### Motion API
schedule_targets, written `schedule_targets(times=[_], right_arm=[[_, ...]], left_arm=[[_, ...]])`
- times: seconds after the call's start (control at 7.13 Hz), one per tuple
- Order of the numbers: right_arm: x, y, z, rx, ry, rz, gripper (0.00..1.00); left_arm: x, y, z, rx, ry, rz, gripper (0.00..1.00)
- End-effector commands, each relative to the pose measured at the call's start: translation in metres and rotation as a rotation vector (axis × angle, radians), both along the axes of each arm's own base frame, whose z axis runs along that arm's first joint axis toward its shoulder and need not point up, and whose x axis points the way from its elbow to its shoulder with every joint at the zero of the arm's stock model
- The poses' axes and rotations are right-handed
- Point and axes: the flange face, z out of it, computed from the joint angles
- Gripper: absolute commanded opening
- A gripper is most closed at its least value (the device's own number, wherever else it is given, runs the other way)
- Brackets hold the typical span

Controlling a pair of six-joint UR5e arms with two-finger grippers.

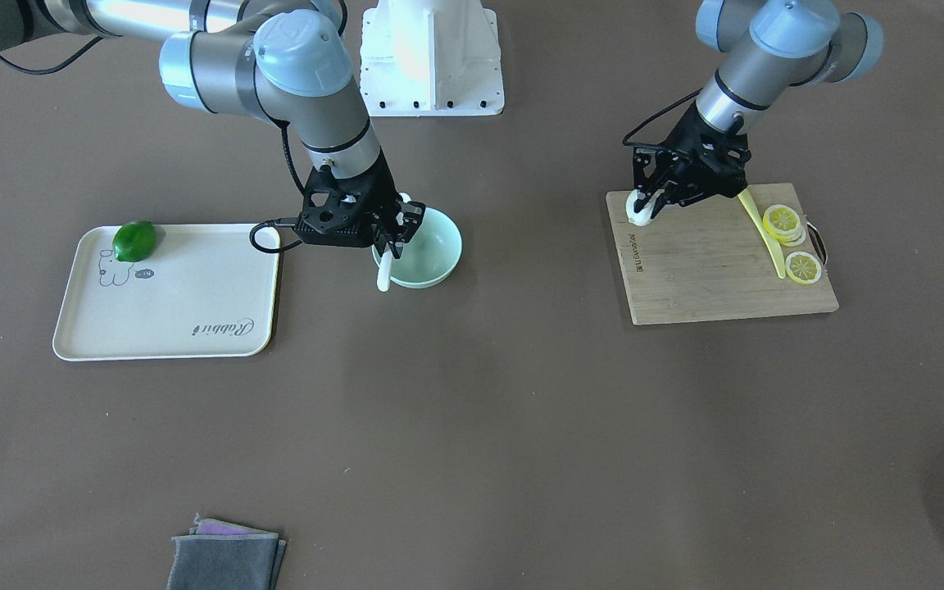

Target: Put spoon and bun in bowl

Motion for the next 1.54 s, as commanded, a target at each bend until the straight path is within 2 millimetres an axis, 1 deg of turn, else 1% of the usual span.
schedule_targets(times=[0.0,0.14,0.28,0.42,0.56,0.7,0.84,0.98,1.12,1.26,1.4], right_arm=[[-0.035,0.015,-0.001,0.006,0.024,-0.003,0.00],[-0.045,0.023,-0.001,0.016,0.033,-0.007,0.00],[-0.047,0.023,0.003,0.015,0.041,-0.005,0.00],[-0.046,0.020,0.004,0.014,0.041,0.001,0.11],[-0.038,0.009,0.005,0.011,0.043,0.020,0.99],[-0.033,0.007,0.004,0.008,0.039,0.022,1.00],[-0.024,0.004,0.001,-0.005,0.031,0.017,1.00],[-0.012,-0.002,-0.005,-0.008,0.015,0.023,1.00],[0.013,-0.017,-0.003,-0.034,-0.004,0.020,1.00],[0.044,-0.024,0.005,-0.053,-0.007,0.018,1.00],[0.071,-0.029,0.024,-0.013,0.023,-0.012,1.00]], left_arm=[[-0.011,-0.016,-0.008,-0.008,0.017,-0.011,0.00],[-0.010,-0.016,-0.009,-0.006,0.019,-0.011,0.00],[-0.007,-0.019,-0.008,-0.007,0.016,-0.012,0.00],[-0.002,-0.023,-0.011,-0.005,0.018,-0.012,0.00],[0.000,-0.025,-0.013,-0.003,0.021,-0.012,0.00],[0.003,-0.027,-0.018,-0.005,0.030,-0.016,0.00],[0.012,-0.035,-0.041,-0.004,0.035,-0.017,0.00],[0.024,-0.047,-0.077,-0.016,0.023,-0.021,0.00],[0.044,-0.057,-0.120,-0.054,0.034,-0.038,0.00],[0.058,-0.066,-0.160,-0.067,0.075,-0.056,0.00],[0.069,-0.060,-0.186,-0.076,0.111,-0.050,0.00]])
